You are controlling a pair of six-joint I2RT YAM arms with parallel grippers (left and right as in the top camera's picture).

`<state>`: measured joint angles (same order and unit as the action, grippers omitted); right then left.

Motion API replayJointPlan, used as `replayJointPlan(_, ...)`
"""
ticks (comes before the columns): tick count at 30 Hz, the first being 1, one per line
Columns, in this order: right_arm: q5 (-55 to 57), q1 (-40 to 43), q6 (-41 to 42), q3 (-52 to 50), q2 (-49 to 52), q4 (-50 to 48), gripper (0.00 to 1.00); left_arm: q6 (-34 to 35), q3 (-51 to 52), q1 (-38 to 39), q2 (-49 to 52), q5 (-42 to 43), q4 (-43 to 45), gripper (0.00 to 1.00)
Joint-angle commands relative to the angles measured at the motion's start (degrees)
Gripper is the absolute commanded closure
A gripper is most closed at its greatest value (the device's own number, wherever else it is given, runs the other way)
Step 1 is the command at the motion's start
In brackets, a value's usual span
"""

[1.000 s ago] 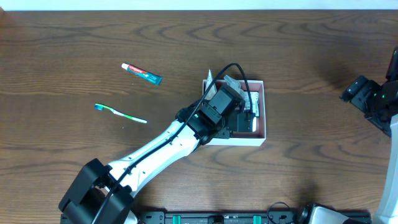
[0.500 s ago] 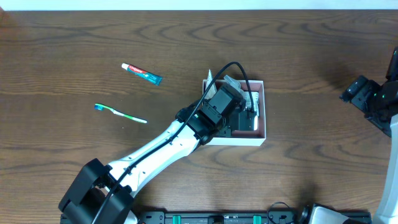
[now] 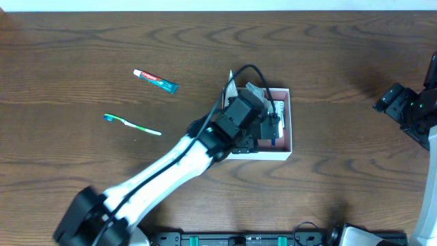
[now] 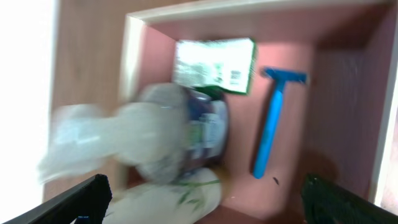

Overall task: Pack container
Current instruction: 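Lower the razor into the box's right side and release it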

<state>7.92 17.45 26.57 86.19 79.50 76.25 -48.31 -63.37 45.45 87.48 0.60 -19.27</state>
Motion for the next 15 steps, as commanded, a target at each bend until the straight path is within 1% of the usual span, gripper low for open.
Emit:
replayJointPlan(1,0.22,0.37,0.61,0.7,0.02,0.04,0.01,5.29,-0.63,0.52,-6.34,-1.27,-0.63,0.02)
replayJointPlan(6,0.22,0.37,0.61,0.7,0.02,0.04,0.01,5.77,-0.63,3.02,-12.98,-1.31,-3.78,0.02)
replayJointPlan(8,0.22,0.37,0.61,0.7,0.02,0.02,0.01,9.05,-0.63,3.13,-15.52,-1.49,-5.16,0.02)
replayJointPlan(10,0.22,0.37,0.61,0.72,0.02,0.04,0.01,15.23,-0.63,2.36,-17.66,-4.74,-5.92,0.02)
replayJointPlan(13,0.22,0.37,0.61,0.72,0.02,0.02,0.01,27.3,-0.63,-0.76,-19.87,-14.73,-7.37,0.02)
replayJointPlan(15,0.22,0.37,0.61,0.72,0.02,0.04,0.01,37.0,-0.63,-4.85,-20.57,-21.42,-9.07,0.02)
